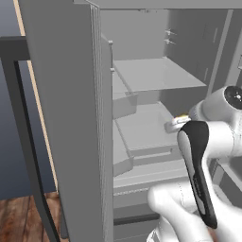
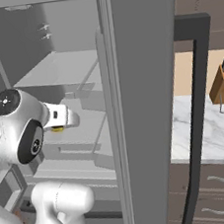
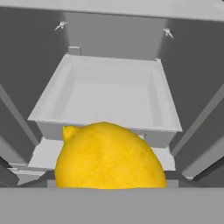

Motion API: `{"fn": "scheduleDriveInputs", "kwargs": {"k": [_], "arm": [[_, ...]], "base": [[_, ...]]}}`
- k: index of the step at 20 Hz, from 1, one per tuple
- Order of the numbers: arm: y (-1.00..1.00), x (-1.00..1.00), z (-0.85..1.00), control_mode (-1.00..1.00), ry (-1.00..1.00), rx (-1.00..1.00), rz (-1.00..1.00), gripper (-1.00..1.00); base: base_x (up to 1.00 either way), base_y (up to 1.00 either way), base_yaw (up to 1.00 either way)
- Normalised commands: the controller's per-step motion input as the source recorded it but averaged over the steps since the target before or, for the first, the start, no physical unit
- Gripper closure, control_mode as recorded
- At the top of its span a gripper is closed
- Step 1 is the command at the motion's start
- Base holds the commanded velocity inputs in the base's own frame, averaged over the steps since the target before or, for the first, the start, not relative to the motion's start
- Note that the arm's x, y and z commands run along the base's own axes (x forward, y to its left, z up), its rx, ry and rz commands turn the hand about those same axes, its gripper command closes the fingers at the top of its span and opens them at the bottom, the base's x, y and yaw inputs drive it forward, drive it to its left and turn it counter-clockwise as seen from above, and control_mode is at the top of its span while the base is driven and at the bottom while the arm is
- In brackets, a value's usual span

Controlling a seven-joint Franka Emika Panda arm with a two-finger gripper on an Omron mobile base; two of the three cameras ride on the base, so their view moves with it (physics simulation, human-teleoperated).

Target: Grab the garlic and lemon from the fridge, place them in the blender, close the lid, and turn on the blender to create a marinade.

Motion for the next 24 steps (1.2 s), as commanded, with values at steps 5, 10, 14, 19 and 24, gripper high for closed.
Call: {"fn": "scheduleDriveInputs", "kwargs": {"k": [5, 10, 14, 19, 24], "arm": [[-0.07, -0.19, 0.0, -1.0, -0.02, 0.0, 0.0, 1.0], [-0.03, -0.47, 0.0, -1.0, -0.07, 0.0, 0.0, 1.0], [0.0, -0.14, 0.01, -1.0, -0.02, 0.0, 0.0, 1.0], [0.0, 0.0, 0.0, 1.0, 0.0, 0.0, 0.0, 1.0], [0.0, 0.0, 0.0, 1.0, 0.0, 0.0, 0.0, 1.0]], "base": [[0.0, 0.0, 0.0], [0.0, 0.0, 0.0], [0.0, 0.0, 0.0], [-0.36, -0.07, 0.0], [-0.97, -0.41, 0.1]]}}
